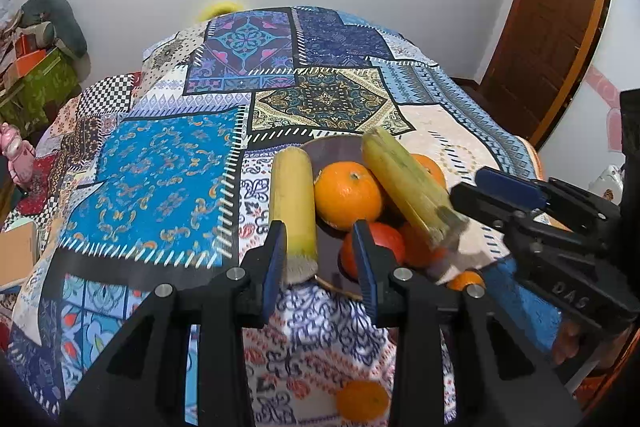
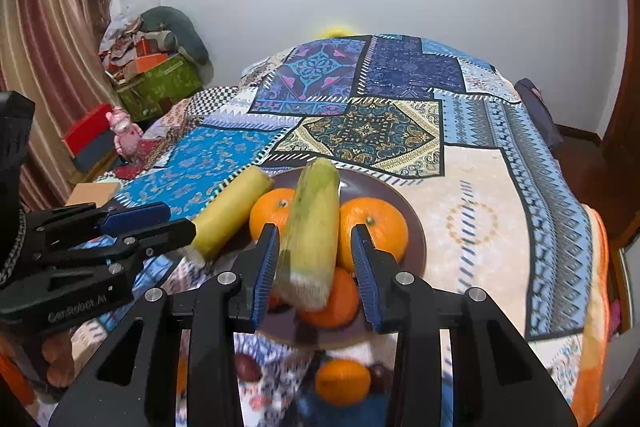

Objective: Organize fruits
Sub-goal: 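Lower cylinder and sugarcane onto the plate and open both grippers, then move left gripper to a small mandarin while right gripper approaches another mandarin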

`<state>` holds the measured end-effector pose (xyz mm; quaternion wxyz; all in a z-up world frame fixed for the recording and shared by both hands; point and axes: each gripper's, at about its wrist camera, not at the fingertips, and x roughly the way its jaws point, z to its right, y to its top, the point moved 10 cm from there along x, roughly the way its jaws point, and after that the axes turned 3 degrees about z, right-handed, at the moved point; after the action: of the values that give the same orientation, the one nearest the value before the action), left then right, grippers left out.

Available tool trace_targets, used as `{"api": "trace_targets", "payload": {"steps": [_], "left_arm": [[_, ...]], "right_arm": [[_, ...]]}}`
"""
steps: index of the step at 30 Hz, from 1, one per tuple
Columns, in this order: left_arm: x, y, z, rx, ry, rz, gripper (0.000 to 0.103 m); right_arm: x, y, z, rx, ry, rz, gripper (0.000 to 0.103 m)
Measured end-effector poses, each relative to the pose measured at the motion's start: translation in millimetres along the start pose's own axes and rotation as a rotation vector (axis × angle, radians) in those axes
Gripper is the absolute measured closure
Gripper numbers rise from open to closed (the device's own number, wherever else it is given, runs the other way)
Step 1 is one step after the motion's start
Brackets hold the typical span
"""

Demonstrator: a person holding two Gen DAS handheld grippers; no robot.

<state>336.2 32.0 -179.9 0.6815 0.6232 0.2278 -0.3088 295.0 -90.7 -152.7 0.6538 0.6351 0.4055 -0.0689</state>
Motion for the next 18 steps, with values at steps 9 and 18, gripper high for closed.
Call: {"api": "trace_targets", "payload": {"steps": [9, 18], "left_arm": [[-30.5, -30.7, 11.2, -0.003, -0.006, -0.009, 0.058], [-35.4, -76.9, 20.5, -0.006, -0.016, -0.068, 0.055]], "right_arm": [[-39.4, -31.7, 2.6, 0.003, 0.023, -0.012, 0.068], [-48.9, -71.2, 10.1, 0.024, 0.024, -0.061, 0.068]]}}
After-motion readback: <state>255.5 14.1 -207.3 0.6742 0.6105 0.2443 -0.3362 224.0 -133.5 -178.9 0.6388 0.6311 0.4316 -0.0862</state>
